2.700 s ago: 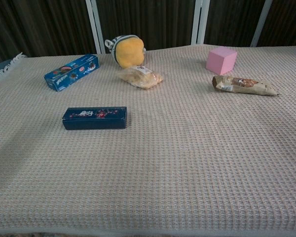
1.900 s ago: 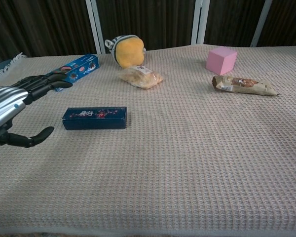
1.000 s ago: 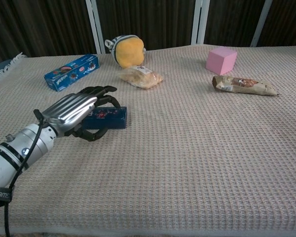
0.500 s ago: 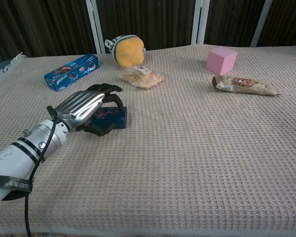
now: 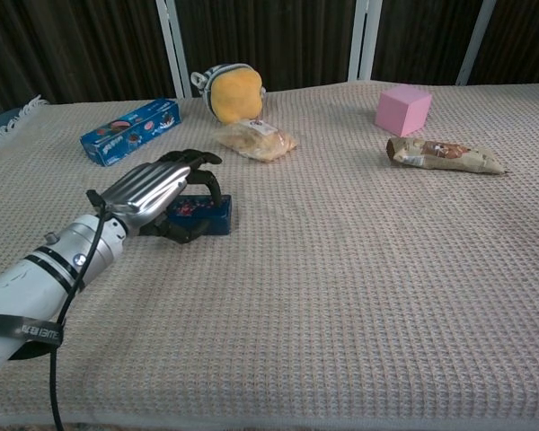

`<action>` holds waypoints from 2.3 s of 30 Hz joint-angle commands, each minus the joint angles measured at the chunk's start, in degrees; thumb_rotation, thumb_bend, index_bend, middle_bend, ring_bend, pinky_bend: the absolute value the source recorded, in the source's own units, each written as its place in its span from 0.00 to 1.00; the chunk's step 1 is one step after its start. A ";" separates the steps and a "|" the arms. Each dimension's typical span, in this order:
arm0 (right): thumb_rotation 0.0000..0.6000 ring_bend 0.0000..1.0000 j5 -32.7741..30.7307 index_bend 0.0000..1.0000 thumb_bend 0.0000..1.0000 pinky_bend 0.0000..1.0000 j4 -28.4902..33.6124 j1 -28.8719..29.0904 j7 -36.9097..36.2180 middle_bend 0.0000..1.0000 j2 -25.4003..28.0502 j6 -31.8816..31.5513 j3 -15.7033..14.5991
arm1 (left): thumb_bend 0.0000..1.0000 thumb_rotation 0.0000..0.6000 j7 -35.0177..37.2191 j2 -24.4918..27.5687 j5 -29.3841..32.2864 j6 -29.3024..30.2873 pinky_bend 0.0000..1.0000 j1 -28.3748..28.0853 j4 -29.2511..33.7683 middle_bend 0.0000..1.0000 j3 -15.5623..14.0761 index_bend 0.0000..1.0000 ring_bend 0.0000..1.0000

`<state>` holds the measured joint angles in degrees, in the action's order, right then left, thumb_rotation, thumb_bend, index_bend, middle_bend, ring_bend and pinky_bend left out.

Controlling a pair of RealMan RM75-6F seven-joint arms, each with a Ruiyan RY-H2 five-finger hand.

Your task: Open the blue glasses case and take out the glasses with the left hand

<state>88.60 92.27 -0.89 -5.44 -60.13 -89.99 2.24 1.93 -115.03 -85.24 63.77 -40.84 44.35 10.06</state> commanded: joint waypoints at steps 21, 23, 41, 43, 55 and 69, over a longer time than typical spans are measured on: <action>1.00 0.00 0.10 0.00 0.13 0.00 -0.14 -0.18 -0.21 0.00 -0.01 -0.17 0.02 | 0.46 1.00 0.20 0.08 1.13 0.85 0.00 -1.00 -0.80 0.10 -0.30 0.51 0.00; 1.00 0.00 0.11 0.00 0.13 0.00 -0.16 -0.15 -0.16 0.00 -0.02 -0.08 0.01 | 0.46 1.00 0.15 -0.03 1.19 1.09 0.00 -1.11 -1.17 0.10 -0.24 0.51 0.00; 1.00 0.00 0.34 0.00 0.13 0.00 -0.12 -0.26 -1.31 0.00 0.41 -0.29 0.01 | 0.46 1.00 -1.24 -2.16 4.91 -1.95 0.00 -6.76 -7.60 0.13 4.69 0.53 0.00; 1.00 0.00 0.25 0.00 0.13 0.00 -0.17 -0.28 -1.80 0.00 0.59 -0.34 0.08 | 0.46 1.00 -1.72 -2.92 5.91 -3.27 0.00 -8.28 -9.03 0.13 5.79 0.53 0.00; 1.00 0.00 -0.01 0.00 0.13 0.00 -0.55 -0.17 -3.55 0.00 1.17 -0.04 0.26 | 0.46 1.00 -0.90 -2.99 6.07 -2.24 0.00 -9.63 -9.97 0.12 5.35 0.28 0.00; 1.00 0.00 2.04 0.00 0.13 0.00 0.03 -0.15 -1.55 0.00 0.50 -0.27 -0.72 | 0.79 1.00 -12.23 16.37 7.76 -2.87 0.00 -1.60 18.56 0.08 0.00 0.41 0.00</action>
<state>90.60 92.27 -1.04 -7.04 -59.59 -90.26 1.58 -6.04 -101.73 -79.71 62.98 -44.15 58.72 11.02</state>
